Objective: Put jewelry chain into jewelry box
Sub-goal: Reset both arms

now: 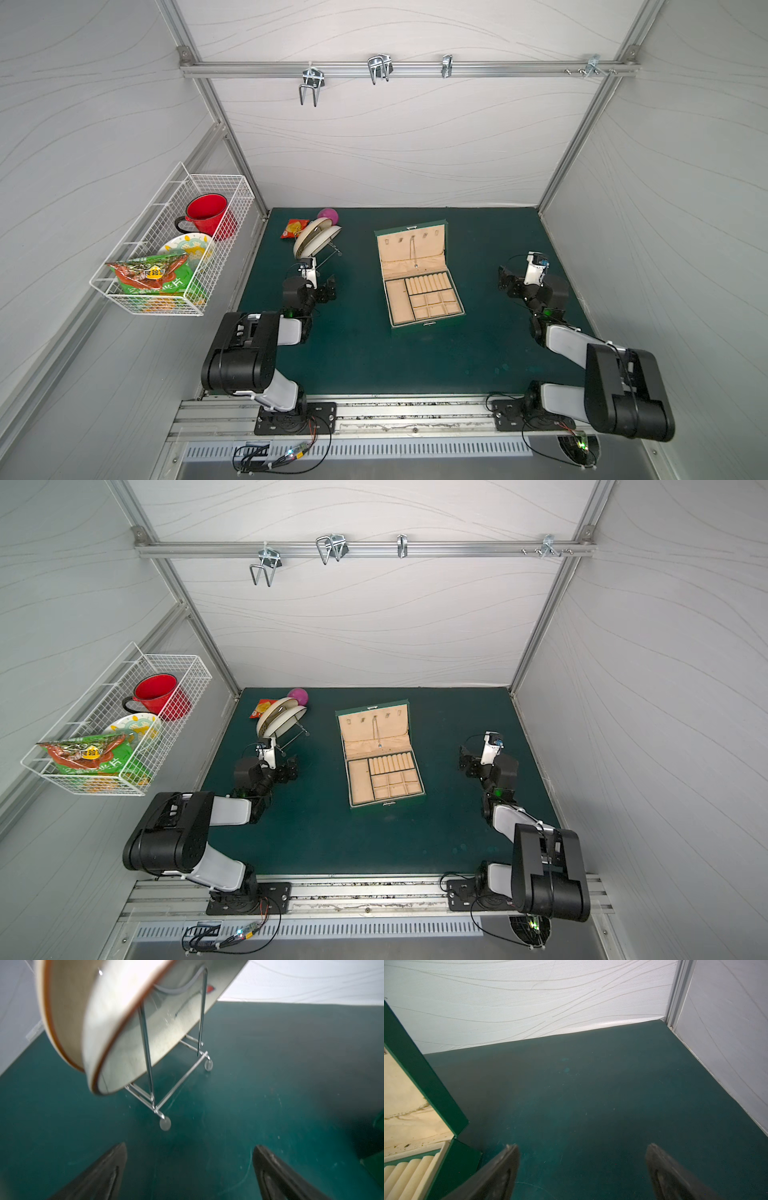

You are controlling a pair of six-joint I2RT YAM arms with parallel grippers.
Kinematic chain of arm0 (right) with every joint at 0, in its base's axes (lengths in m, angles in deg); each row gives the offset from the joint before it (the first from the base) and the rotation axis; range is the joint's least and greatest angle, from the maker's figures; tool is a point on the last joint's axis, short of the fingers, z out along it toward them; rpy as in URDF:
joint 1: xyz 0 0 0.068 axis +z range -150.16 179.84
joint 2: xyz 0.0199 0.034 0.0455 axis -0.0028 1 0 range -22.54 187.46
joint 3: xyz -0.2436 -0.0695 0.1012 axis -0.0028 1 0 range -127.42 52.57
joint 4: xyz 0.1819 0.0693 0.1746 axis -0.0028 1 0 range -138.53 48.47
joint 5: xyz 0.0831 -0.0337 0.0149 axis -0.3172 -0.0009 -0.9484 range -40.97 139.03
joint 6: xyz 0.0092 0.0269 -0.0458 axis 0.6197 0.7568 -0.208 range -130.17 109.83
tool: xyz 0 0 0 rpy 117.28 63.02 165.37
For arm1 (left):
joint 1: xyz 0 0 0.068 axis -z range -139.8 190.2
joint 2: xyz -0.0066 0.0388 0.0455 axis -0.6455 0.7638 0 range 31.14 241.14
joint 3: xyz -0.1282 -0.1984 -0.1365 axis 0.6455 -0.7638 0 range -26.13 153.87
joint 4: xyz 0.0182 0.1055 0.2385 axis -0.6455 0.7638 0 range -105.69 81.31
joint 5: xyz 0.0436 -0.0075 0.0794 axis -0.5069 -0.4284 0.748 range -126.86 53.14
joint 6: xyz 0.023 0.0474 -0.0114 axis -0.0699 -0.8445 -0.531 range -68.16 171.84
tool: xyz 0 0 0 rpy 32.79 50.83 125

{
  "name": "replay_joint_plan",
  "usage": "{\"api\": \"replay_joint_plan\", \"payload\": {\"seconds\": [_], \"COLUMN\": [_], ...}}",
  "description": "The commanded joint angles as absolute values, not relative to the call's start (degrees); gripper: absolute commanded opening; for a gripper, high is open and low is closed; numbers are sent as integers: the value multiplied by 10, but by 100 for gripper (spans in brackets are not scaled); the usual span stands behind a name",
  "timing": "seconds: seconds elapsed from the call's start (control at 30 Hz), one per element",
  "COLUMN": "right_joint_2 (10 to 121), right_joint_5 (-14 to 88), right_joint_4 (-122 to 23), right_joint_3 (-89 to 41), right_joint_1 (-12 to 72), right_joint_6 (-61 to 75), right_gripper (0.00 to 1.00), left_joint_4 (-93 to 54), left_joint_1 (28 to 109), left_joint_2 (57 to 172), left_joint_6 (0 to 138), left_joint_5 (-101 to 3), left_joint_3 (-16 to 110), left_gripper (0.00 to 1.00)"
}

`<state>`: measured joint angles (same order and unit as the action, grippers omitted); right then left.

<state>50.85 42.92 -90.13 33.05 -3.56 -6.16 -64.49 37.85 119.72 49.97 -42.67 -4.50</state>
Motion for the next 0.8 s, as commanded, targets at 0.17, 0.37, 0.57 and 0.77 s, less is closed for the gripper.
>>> {"api": "replay_joint_plan", "payload": {"seconds": [0.17, 0.37, 0.57, 0.77], "right_joint_2": [674, 669, 668, 670], "right_joint_5": [358, 385, 387, 390], "right_joint_4": [-963, -926, -926, -924], "right_joint_3": [281, 269, 270, 267], "right_joint_1": [-22, -25, -23, -23], "right_joint_6": [-110, -103, -103, -102], "right_gripper": [99, 99, 99, 99], "left_joint_4": [-635, -635, -636, -635], "left_joint_1": [368, 369, 369, 369], "left_joint_2": [1200, 1201, 1201, 1201], "left_joint_6": [517, 517, 517, 517], "left_joint_5": [-400, -400, -400, -400], "left_joint_3": [-19, -20, -20, -20], "left_gripper": [100, 100, 100, 100]}}
